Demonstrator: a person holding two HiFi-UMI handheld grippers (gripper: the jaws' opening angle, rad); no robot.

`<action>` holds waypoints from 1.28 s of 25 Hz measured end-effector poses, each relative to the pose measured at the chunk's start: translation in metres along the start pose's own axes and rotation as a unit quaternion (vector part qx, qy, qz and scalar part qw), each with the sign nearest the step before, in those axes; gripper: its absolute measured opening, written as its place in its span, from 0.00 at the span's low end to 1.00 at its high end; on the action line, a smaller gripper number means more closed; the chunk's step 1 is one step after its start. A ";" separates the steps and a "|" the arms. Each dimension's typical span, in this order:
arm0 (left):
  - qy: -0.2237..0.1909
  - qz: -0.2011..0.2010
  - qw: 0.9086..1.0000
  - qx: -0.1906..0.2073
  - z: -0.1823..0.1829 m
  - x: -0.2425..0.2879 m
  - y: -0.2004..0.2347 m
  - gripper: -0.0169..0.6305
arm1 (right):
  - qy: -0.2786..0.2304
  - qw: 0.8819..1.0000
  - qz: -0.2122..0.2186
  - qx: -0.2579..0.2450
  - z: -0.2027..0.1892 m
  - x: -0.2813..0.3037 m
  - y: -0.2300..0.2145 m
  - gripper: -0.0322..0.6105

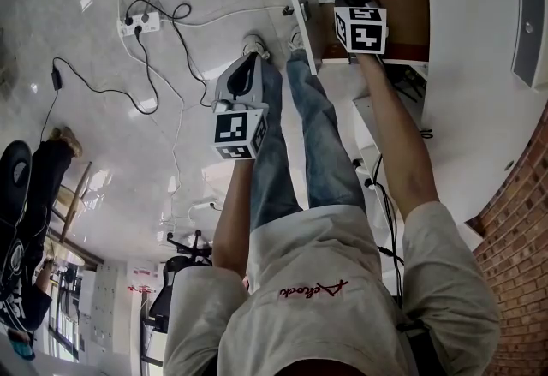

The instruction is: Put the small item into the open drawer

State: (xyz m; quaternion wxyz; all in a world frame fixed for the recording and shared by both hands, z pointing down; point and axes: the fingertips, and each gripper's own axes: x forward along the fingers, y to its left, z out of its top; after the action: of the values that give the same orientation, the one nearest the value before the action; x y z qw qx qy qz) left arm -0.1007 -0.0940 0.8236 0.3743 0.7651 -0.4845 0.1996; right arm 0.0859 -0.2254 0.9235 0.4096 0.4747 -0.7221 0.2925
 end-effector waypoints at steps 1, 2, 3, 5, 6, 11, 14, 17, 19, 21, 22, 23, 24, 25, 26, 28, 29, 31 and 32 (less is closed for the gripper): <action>-0.001 0.000 1.000 0.000 0.001 0.000 0.000 0.04 | -0.005 1.000 -0.003 -0.003 0.003 -0.003 -0.001 0.07; -0.001 0.001 1.000 0.000 0.001 0.000 -0.001 0.04 | -0.012 1.000 -0.005 -0.006 0.006 -0.006 -0.002 0.07; -0.002 0.001 1.000 0.000 0.002 0.000 -0.001 0.04 | -0.019 1.000 -0.008 -0.009 0.009 -0.010 -0.002 0.07; -0.004 0.001 1.000 0.001 0.004 0.000 -0.002 0.04 | -0.037 0.999 -0.011 -0.014 0.018 -0.018 -0.002 0.07; -0.005 0.001 1.000 0.001 0.005 0.001 -0.002 0.04 | -0.045 0.999 -0.012 -0.017 0.023 -0.022 0.000 0.07; -0.011 0.001 1.000 0.002 0.010 0.001 -0.003 0.04 | -0.098 0.995 -0.014 -0.030 0.047 -0.049 0.013 0.07; -0.015 0.002 1.000 0.004 0.012 0.001 -0.003 0.04 | -0.120 0.992 -0.010 -0.036 0.055 -0.062 0.025 0.07; -0.018 0.003 1.000 0.003 0.016 0.000 -0.002 0.04 | -0.134 0.990 -0.001 -0.041 0.058 -0.073 0.035 0.07; -0.023 0.004 1.000 0.007 0.019 -0.002 -0.001 0.04 | -0.145 0.989 0.001 -0.041 0.059 -0.082 0.040 0.07; -0.032 0.001 0.999 0.020 0.023 -0.003 0.000 0.04 | -0.155 0.987 0.001 -0.040 0.061 -0.094 0.043 0.07; -0.037 0.001 0.999 0.026 0.026 -0.004 0.001 0.04 | -0.161 0.986 0.001 -0.039 0.063 -0.101 0.045 0.07; -0.041 0.001 0.999 0.029 0.030 -0.006 0.001 0.04 | -0.166 0.985 0.003 -0.039 0.065 -0.108 0.047 0.07; -0.045 0.002 0.999 0.030 0.035 -0.008 0.000 0.04 | -0.171 0.984 0.005 -0.041 0.067 -0.115 0.050 0.07; -0.049 0.003 0.998 0.031 0.041 -0.011 0.000 0.04 | -0.175 0.984 0.006 -0.045 0.069 -0.121 0.053 0.07; -0.052 0.004 0.998 0.032 0.047 -0.013 -0.001 0.04 | -0.178 0.983 0.007 -0.048 0.071 -0.127 0.055 0.07; -0.057 0.005 0.998 0.035 0.060 -0.020 -0.004 0.04 | -0.181 0.982 0.011 -0.045 0.076 -0.137 0.057 0.07; -0.061 0.006 0.997 0.039 0.068 -0.024 -0.005 0.04 | -0.183 0.982 0.012 -0.041 0.080 -0.143 0.058 0.07; -0.073 0.008 0.996 0.048 0.088 -0.032 -0.007 0.04 | -0.196 0.980 0.013 -0.036 0.093 -0.157 0.059 0.07; -0.081 0.009 0.995 0.054 0.100 -0.034 -0.008 0.04 | -0.206 0.978 0.013 -0.037 0.101 -0.164 0.060 0.07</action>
State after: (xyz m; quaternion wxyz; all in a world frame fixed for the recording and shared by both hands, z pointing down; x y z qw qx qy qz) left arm -0.1151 -0.1484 0.7336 0.2902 0.7934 -0.5086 0.1665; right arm 0.0338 -0.2117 0.7286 0.2654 0.4997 -0.8074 0.1672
